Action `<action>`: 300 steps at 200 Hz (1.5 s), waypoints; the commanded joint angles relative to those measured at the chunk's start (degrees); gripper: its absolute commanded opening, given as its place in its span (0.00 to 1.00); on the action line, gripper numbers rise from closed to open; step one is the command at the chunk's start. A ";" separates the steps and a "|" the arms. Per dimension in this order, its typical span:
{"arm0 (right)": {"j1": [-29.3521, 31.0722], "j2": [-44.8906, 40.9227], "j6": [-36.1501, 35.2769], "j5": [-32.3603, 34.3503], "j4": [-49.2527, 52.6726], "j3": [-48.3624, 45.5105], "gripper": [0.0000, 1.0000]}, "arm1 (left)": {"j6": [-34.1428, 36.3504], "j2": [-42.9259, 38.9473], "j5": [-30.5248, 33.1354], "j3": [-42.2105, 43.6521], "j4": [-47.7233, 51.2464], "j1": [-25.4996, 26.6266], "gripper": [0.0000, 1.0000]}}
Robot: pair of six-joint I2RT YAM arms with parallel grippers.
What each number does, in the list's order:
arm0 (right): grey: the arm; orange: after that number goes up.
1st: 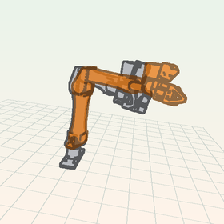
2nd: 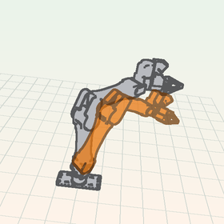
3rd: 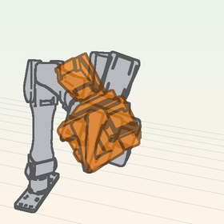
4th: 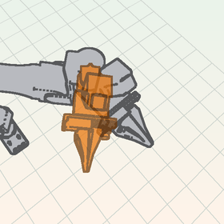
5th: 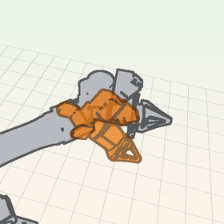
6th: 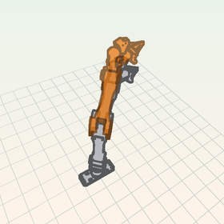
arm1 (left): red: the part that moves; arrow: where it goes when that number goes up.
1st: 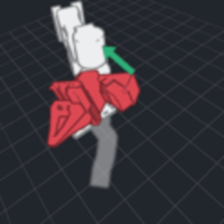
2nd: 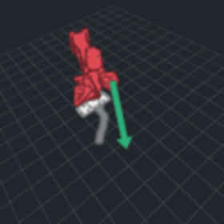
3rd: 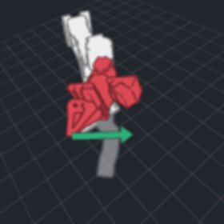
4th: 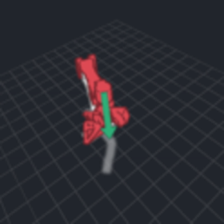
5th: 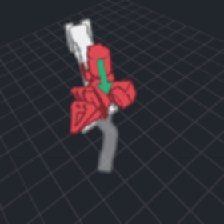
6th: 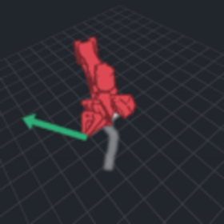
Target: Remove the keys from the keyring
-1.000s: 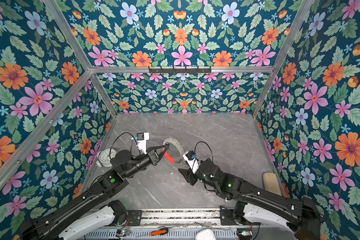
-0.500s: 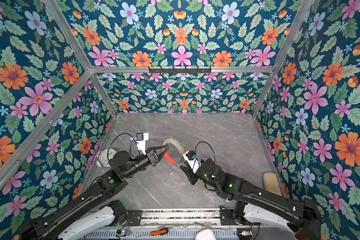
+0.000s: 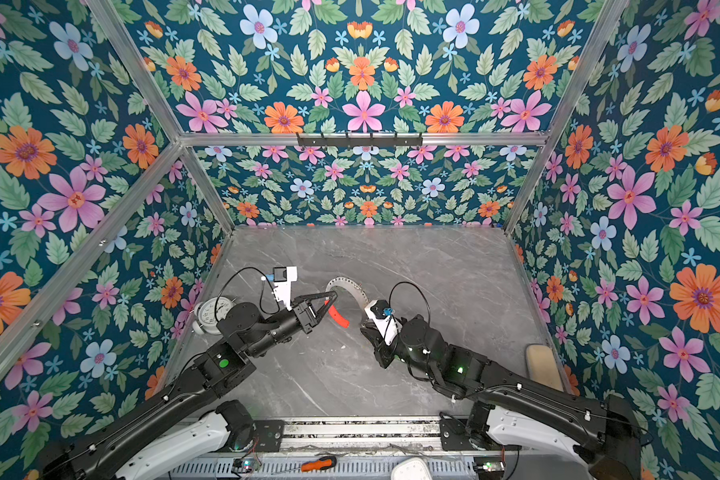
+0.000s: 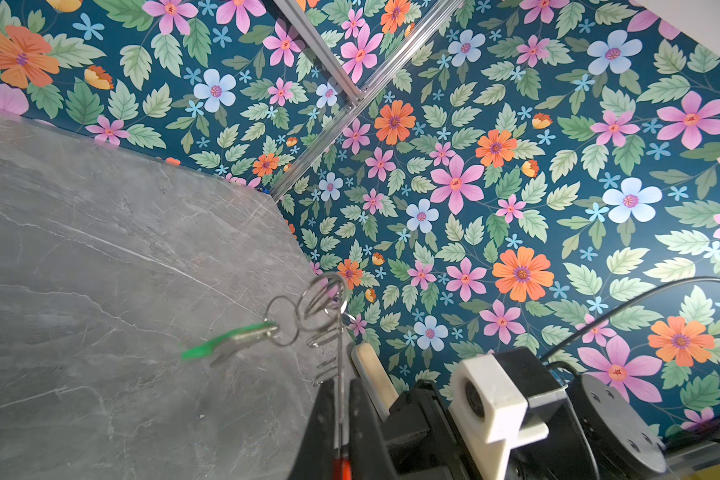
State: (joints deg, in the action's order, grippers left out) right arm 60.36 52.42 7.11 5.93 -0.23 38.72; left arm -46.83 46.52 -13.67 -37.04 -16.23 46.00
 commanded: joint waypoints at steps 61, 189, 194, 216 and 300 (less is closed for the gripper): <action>0.07 0.06 -0.35 -1.87 -1.78 0.61 0.00 | -0.43 -0.47 0.62 -0.15 -1.75 -0.05 0.00; 0.81 -1.87 -0.08 -2.37 0.23 2.10 0.00 | -1.33 0.49 3.85 -1.67 3.01 -0.07 0.00; 0.81 -2.07 -0.07 -2.18 0.25 2.31 0.00 | -1.31 0.49 3.83 -1.69 3.12 -0.11 0.01; 0.77 -2.24 0.26 -1.03 1.60 3.75 0.00 | -1.22 0.57 4.09 -1.27 3.97 -0.12 0.25; -2.82 -0.81 2.08 -2.59 6.53 9.16 0.00 | -0.25 -0.03 2.04 4.65 3.00 -0.16 0.45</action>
State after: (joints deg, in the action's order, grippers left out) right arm 58.81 51.44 8.10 4.67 5.85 46.78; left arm -47.97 46.81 -9.98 -33.52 -11.97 45.84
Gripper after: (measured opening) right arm 0.051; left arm 0.427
